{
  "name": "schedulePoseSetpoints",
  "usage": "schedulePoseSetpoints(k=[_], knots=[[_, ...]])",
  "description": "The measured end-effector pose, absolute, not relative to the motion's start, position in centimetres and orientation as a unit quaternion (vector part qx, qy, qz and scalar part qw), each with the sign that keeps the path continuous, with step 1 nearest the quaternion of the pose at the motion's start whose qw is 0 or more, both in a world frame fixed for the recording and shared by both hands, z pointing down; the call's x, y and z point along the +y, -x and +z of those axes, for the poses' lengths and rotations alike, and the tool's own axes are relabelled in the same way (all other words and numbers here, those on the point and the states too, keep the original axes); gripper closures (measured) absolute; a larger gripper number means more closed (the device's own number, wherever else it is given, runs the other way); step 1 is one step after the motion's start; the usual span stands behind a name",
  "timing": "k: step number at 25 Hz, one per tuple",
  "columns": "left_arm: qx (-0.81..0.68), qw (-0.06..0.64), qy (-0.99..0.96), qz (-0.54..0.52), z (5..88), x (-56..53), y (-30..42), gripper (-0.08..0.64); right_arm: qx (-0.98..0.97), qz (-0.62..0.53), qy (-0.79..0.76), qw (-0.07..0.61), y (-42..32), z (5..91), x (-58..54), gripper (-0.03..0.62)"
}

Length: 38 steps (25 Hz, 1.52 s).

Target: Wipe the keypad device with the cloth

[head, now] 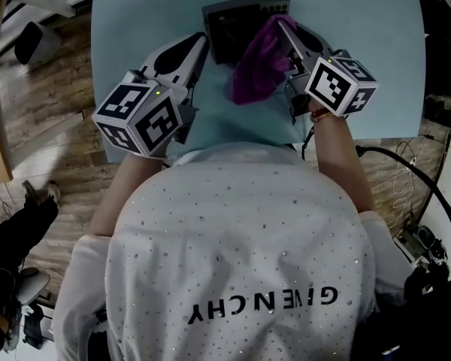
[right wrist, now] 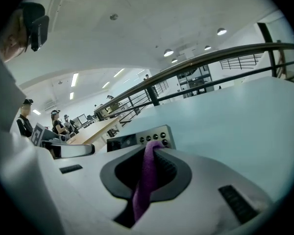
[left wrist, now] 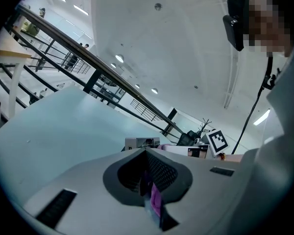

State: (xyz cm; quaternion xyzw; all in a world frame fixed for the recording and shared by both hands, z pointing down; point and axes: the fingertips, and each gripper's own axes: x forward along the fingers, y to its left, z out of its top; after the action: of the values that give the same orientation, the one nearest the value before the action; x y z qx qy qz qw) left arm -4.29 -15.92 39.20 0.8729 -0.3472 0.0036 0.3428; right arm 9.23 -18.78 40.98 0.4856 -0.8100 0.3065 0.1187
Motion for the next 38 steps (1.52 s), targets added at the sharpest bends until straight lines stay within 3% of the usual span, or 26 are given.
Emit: schedulePoseSetpoints(k=[8,14,38], knots=[[-0.351,0.358,-0.865,0.0,39.6,-15.8,5.1,0.56,-0.868,0.288,-0.369,0.165,0.7,40.8,-16.6,0.578],[-0.358,0.36,-0.862,-0.003,40.1,-16.0,5.7,0.56,-0.885,0.259,-0.321,0.215,3.4,42.2,-15.0,0.578],[-0.352,0.353,-0.867,0.01,39.7,-13.6,5.1,0.56,-0.802,0.293,-0.486,0.186,-11.6,43.3,-17.4,0.578]])
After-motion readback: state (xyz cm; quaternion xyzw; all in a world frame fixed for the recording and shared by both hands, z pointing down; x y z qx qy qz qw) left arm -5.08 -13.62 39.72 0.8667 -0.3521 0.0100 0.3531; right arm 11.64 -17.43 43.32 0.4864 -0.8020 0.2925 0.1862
